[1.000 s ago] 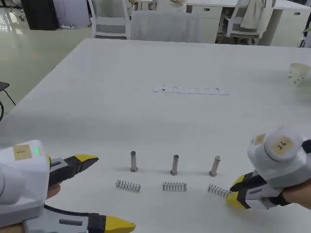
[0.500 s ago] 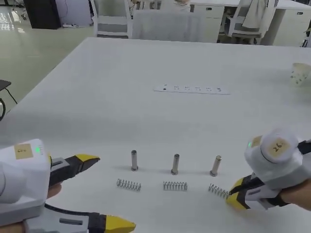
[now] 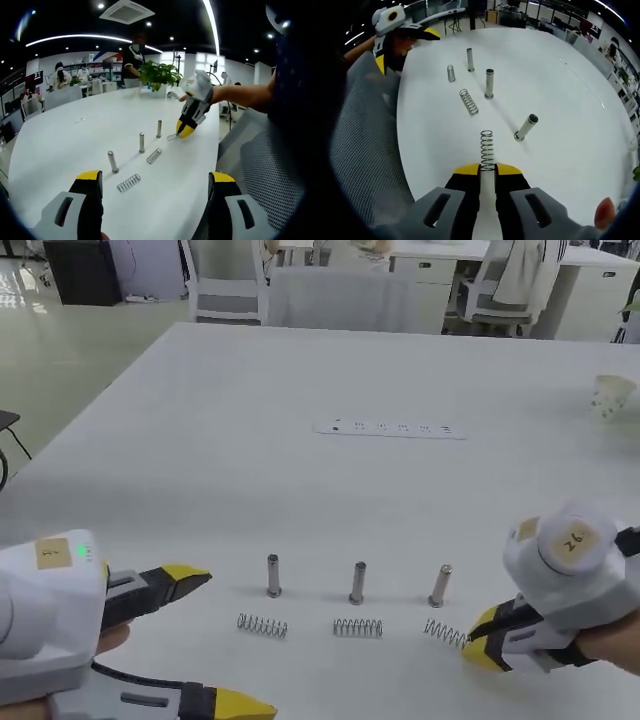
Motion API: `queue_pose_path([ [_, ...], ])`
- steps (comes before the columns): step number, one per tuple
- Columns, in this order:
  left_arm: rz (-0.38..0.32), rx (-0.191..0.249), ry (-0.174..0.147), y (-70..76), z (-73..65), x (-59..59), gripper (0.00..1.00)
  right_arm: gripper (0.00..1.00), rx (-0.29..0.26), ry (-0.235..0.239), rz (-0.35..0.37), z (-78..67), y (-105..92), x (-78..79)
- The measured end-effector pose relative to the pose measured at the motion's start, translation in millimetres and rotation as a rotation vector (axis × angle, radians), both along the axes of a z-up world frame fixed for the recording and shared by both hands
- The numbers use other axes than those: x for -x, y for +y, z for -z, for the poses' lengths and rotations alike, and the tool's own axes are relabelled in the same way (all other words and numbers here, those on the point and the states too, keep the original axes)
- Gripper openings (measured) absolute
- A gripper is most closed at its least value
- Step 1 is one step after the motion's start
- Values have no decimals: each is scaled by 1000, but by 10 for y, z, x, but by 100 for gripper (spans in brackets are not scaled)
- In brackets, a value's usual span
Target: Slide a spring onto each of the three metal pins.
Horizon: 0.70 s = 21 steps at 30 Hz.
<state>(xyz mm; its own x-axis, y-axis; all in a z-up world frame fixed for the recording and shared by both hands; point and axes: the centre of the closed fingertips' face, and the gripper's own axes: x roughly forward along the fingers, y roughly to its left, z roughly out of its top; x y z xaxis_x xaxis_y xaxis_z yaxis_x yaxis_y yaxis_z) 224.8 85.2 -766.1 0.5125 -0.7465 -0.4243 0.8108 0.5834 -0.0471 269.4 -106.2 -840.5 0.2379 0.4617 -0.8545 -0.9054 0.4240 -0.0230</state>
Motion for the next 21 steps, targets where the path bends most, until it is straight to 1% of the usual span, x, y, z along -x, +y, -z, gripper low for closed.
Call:
queue_pose_path([
  [4, 15, 5, 5, -13, -6, -10, 81, 8, -10, 9, -14, -69, 66, 50],
  [7, 24, 6, 5, -20, -3, -23, 80, 8, -8, 6, -27, -102, 98, 72],
  [10, 44, -4, -2, -35, 3, -25, 75, 8, -4, 5, -40, -139, 140, 93],
  [13, 61, -9, 2, -52, 18, -19, 70, 8, -5, 1, -55, -168, 185, 104],
  [15, 79, -19, -3, -72, 29, -15, 65, 8, -2, -1, -65, -188, 220, 112],
  [17, 100, -25, -5, -105, 31, -8, 61, 8, 0, -4, -78, -217, 262, 127],
  [21, 143, -42, -10, -188, 25, -6, 57, 8, 4, -6, -106, -253, 342, 158],
])
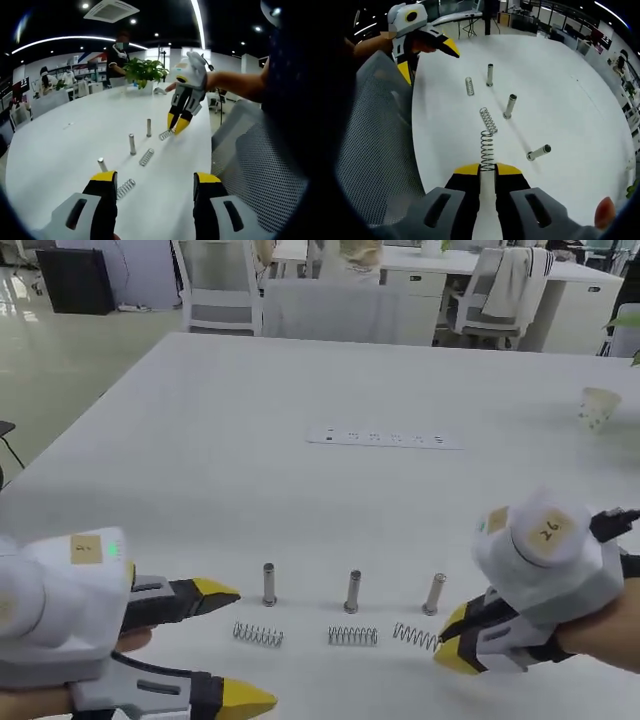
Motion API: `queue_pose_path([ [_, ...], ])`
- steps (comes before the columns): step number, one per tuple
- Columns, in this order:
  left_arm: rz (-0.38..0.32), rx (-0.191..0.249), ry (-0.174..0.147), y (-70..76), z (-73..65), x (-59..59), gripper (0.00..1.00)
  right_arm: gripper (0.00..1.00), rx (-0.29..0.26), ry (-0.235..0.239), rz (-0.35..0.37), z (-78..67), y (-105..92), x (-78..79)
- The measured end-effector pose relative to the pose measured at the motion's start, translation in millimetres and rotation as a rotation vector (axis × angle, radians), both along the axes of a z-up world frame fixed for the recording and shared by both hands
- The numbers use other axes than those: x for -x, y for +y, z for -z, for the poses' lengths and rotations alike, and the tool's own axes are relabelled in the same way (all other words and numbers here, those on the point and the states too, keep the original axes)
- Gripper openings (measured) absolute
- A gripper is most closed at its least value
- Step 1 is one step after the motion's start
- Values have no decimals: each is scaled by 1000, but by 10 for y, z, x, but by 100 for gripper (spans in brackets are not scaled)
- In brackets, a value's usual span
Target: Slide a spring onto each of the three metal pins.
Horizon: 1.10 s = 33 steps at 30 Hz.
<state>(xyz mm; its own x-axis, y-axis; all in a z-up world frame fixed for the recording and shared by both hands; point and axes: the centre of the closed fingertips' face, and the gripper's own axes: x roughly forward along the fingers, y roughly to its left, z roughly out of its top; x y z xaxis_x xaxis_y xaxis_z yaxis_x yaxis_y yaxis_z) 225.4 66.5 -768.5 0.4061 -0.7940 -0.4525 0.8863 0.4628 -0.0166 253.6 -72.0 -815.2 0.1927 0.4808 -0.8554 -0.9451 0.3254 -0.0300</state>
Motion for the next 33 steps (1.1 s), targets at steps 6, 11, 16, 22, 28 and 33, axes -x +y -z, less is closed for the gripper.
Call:
queue_pose_path([
  [6, 71, -25, -13, -129, -13, -7, 50, 8, 5, -7, -37, -76, 106, 28],
  [11, 105, -38, -23, -206, -14, -45, 45, 8, 5, -12, -66, -142, 192, 54],
  [16, 134, -48, -35, -272, -28, -73, 42, 8, 7, -18, -95, -184, 273, 70],
  [22, 165, -60, -48, -345, -39, -74, 38, 8, 15, -26, -151, -231, 407, 125],
  [28, 187, -68, -58, -411, -34, -71, 35, 8, 12, -33, -194, -285, 527, 164],
  [33, 199, -68, -66, -469, -27, -70, 32, 8, 22, -33, -230, -289, 580, 205],
])
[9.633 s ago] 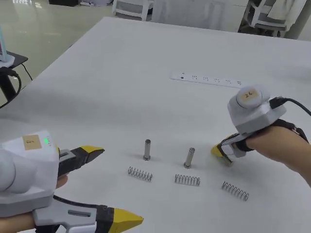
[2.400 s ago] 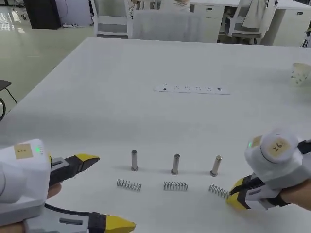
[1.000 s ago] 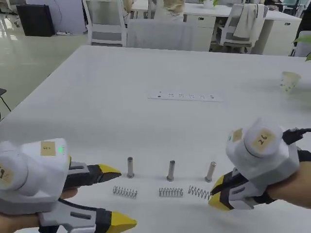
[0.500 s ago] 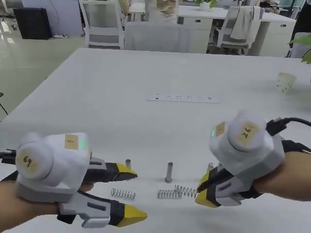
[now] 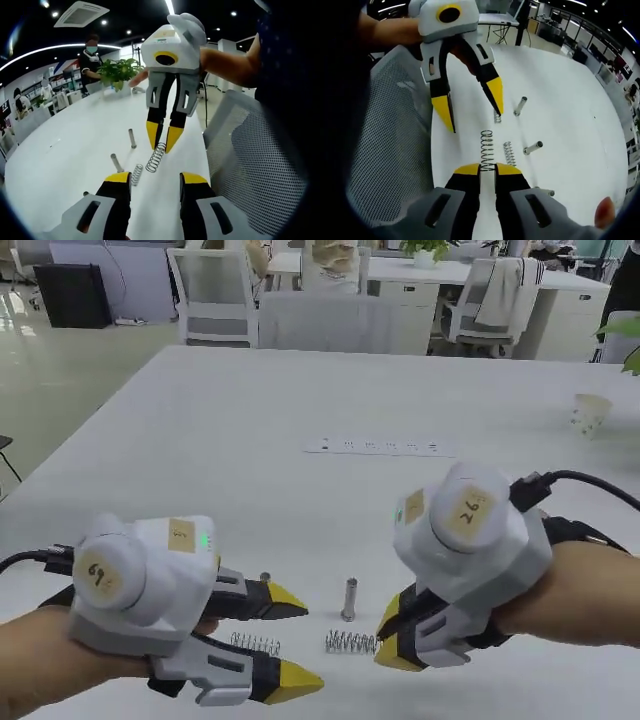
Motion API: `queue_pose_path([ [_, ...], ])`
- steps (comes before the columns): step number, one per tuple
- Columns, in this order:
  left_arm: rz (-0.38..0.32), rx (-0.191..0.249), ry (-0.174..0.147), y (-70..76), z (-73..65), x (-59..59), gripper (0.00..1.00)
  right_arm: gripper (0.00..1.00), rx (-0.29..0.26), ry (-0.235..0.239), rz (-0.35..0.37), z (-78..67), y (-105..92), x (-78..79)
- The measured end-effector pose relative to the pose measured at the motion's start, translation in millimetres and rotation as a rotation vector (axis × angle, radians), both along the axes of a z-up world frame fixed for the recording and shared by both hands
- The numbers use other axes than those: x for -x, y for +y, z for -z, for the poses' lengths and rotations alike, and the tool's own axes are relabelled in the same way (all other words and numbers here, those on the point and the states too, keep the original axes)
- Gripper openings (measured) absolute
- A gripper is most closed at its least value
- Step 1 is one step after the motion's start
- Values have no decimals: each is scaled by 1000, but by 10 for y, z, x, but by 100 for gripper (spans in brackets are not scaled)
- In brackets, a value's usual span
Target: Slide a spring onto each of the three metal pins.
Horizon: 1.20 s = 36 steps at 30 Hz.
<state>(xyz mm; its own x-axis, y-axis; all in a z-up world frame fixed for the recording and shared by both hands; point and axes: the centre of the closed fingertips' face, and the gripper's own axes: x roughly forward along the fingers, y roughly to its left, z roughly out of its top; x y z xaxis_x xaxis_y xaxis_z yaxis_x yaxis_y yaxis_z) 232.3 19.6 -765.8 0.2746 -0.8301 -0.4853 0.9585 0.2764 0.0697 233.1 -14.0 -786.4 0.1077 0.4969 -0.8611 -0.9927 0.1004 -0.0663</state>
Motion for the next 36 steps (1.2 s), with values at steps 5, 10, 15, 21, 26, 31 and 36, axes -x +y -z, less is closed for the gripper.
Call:
queue_pose_path([
  [5, 11, 2, -7, -42, 4, 2, 29, 8, 5, 1, -26, -3, 44, 29],
  [10, 25, 2, -17, -74, 15, 17, 25, 8, 8, 5, -55, -10, 74, 62],
  [15, 43, -2, -21, -98, 35, 55, 20, 8, 2, 1, -77, -22, 100, 92],
  [21, 60, -6, -25, -120, 54, 81, 15, 8, 3, 2, -97, -24, 92, 126],
  [26, 82, -22, -41, -140, 79, 110, 9, 8, -1, 4, -103, -37, 98, 141],
  [31, 88, -32, -61, -137, 87, 106, 4, 8, 2, 12, -105, -42, 93, 161],
  [36, 89, -36, -64, -133, 96, 105, 3, 8, -5, 18, -98, -60, 96, 159],
])
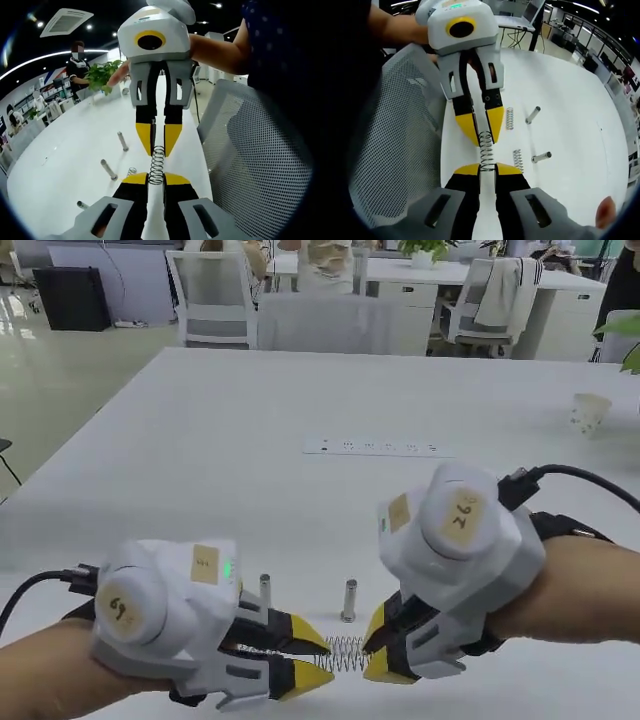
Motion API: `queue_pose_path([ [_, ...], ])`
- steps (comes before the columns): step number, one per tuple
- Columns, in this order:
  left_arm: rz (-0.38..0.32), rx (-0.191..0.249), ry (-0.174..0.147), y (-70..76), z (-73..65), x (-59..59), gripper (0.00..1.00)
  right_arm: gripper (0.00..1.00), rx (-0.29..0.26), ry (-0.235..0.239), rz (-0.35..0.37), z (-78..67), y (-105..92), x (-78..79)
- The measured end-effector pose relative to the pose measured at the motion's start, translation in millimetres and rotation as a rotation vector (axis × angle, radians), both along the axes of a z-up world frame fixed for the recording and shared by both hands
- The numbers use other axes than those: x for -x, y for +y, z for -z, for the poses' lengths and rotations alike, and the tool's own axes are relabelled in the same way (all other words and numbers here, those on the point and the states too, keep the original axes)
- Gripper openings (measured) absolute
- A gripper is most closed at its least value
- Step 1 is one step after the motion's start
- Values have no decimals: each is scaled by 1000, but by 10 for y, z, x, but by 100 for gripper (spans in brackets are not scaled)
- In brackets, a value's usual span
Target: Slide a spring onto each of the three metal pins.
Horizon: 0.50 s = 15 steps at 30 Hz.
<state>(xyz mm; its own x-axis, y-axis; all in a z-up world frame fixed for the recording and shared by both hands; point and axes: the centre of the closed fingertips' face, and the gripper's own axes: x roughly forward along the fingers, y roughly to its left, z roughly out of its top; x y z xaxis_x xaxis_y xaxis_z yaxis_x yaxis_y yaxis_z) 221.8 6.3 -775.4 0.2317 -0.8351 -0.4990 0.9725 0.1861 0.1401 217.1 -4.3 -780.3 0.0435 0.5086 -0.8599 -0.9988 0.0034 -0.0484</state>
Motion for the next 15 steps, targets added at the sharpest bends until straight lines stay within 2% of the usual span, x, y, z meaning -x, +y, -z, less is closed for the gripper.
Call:
queue_pose_path([
  [15, -11, 3, 9, 6, 24, -12, 2, 8, -95, 7, 34, -219, 98, -4],
])
